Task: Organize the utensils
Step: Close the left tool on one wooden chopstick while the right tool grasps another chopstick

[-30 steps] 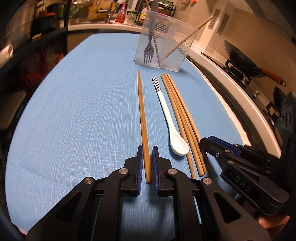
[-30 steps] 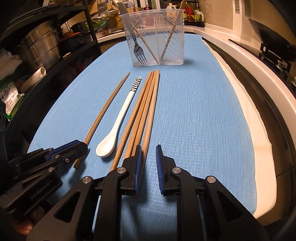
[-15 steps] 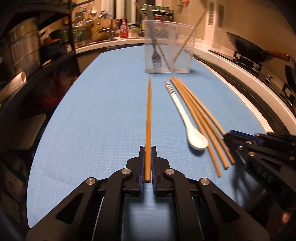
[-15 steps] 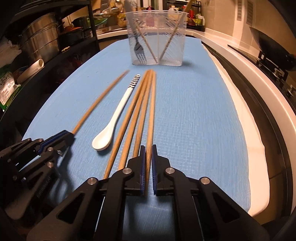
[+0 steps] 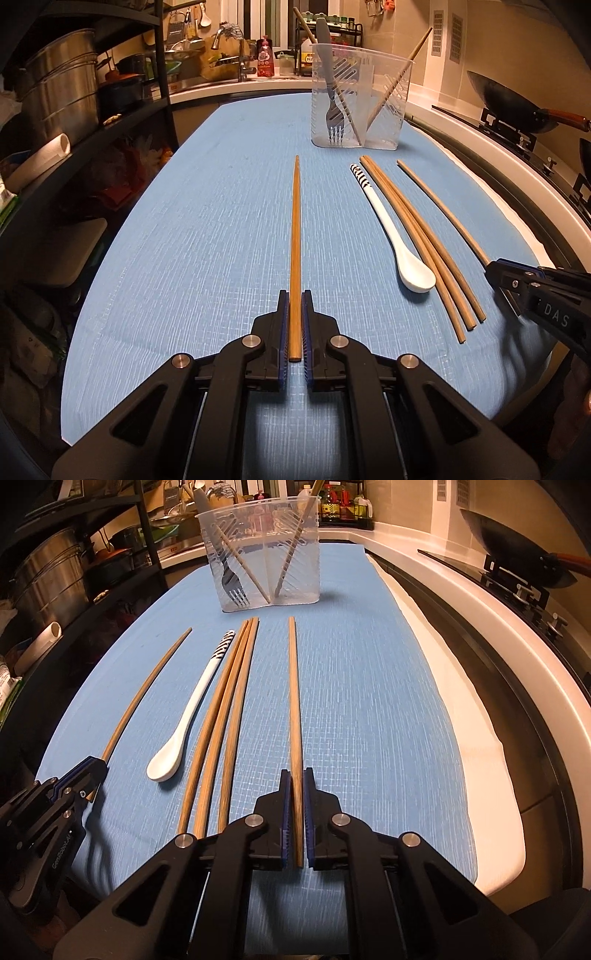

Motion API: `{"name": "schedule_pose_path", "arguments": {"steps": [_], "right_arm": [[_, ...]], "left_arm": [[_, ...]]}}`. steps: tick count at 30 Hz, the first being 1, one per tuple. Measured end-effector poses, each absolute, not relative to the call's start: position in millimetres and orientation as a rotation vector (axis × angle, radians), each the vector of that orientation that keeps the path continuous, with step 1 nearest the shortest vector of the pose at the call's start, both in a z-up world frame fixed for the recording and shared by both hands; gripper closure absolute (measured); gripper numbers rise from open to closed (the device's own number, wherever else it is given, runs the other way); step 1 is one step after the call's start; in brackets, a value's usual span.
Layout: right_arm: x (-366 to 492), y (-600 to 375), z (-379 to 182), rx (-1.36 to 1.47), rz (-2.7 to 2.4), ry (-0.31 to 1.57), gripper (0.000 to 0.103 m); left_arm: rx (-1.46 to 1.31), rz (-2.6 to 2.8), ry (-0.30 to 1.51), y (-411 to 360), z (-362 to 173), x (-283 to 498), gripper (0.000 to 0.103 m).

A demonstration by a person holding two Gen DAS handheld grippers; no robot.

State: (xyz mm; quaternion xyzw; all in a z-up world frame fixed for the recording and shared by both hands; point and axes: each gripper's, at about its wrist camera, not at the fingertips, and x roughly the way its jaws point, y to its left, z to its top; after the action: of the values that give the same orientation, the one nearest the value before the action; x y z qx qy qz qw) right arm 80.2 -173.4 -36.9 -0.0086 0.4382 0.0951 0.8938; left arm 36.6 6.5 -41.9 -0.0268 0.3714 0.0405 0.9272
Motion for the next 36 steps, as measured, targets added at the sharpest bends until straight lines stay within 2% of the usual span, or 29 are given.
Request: {"name": "schedule_pose_path", "arguments": {"steps": [36], "right_arm": [[63.8, -169.3, -39.2, -0.032, 0.160, 0.834, 0.097]], "left_arm": [[-0.091, 0.110, 0.717, 5.2, -44.2, 28.7, 0.096]]}}
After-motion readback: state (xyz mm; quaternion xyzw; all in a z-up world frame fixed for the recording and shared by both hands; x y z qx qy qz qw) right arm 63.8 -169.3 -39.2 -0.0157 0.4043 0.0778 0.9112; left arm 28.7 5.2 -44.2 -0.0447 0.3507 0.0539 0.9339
